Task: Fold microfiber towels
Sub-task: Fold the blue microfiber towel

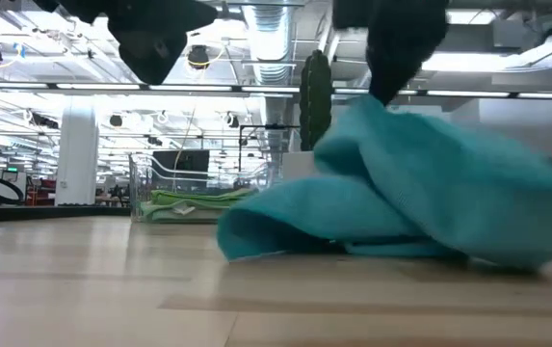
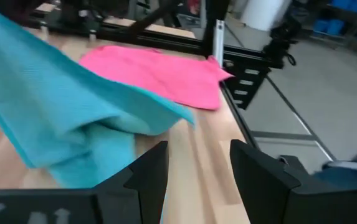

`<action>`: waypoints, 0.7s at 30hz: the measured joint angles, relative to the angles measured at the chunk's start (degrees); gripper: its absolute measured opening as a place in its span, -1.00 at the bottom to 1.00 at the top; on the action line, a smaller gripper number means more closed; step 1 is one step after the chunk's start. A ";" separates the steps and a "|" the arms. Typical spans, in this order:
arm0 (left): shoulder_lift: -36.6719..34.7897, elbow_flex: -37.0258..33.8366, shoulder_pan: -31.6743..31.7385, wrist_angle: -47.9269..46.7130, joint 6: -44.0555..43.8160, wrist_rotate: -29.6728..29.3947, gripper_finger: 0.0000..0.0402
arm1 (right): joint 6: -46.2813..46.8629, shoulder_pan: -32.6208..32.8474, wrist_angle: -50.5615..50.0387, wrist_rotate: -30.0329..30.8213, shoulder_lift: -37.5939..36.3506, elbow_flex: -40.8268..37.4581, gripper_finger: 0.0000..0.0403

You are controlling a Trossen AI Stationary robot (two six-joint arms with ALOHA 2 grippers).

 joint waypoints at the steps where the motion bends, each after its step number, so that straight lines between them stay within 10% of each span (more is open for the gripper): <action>1: 0.00 0.00 -0.01 0.02 0.00 -0.66 -0.18 | 1.01 -1.99 -1.68 -1.14 0.28 -0.08 -0.95; 9: 4.63 0.01 0.08 2.62 0.74 -11.82 -0.18 | 5.01 -10.22 -12.10 -3.16 -1.36 -1.49 -0.96; 21: 23.83 5.87 5.14 29.77 10.35 -6.14 -0.18 | 4.97 -9.96 -10.79 -6.54 -6.25 0.04 -0.96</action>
